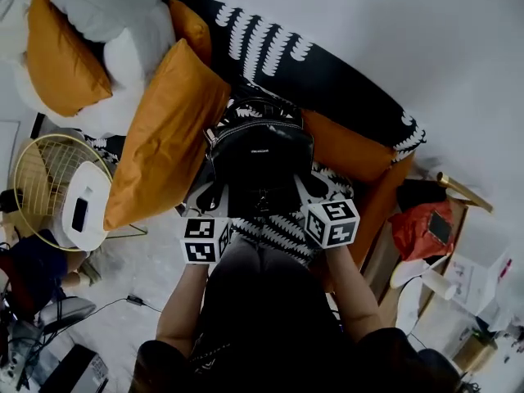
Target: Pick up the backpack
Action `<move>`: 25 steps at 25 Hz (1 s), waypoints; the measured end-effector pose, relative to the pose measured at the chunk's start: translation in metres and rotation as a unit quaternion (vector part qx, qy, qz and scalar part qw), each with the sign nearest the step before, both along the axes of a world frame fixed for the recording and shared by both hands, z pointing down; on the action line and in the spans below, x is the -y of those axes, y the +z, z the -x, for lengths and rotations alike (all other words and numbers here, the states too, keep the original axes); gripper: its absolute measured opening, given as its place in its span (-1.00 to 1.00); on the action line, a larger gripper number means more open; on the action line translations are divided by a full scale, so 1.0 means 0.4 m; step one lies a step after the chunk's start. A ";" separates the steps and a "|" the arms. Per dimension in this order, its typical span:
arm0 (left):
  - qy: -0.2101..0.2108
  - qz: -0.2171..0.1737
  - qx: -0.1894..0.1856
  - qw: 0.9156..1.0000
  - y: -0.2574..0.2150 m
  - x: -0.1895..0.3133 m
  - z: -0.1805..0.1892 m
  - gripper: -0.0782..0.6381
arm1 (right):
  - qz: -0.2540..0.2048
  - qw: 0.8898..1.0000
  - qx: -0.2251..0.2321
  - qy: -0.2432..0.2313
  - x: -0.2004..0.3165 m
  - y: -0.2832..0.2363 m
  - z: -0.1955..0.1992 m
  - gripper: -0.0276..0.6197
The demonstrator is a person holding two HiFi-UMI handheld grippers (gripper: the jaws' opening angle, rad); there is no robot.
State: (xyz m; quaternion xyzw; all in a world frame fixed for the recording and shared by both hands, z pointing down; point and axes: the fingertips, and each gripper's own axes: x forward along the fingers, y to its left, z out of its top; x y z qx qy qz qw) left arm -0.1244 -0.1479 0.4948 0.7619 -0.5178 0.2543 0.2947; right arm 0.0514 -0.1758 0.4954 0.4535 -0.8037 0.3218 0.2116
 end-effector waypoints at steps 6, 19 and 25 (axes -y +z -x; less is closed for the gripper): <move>0.017 -0.012 -0.003 1.000 -0.091 -0.024 -0.017 -0.64 | -0.014 1.000 0.001 0.001 -0.024 -0.092 -0.015 -0.78; 0.028 -0.042 -0.001 0.999 -0.205 -0.039 -0.013 -0.64 | -0.031 0.999 0.010 -0.003 -0.055 -0.210 -0.011 -0.79; 0.025 -0.058 0.000 0.998 -0.249 -0.036 0.001 -0.64 | -0.045 0.999 0.011 -0.011 -0.049 -0.250 0.003 -0.79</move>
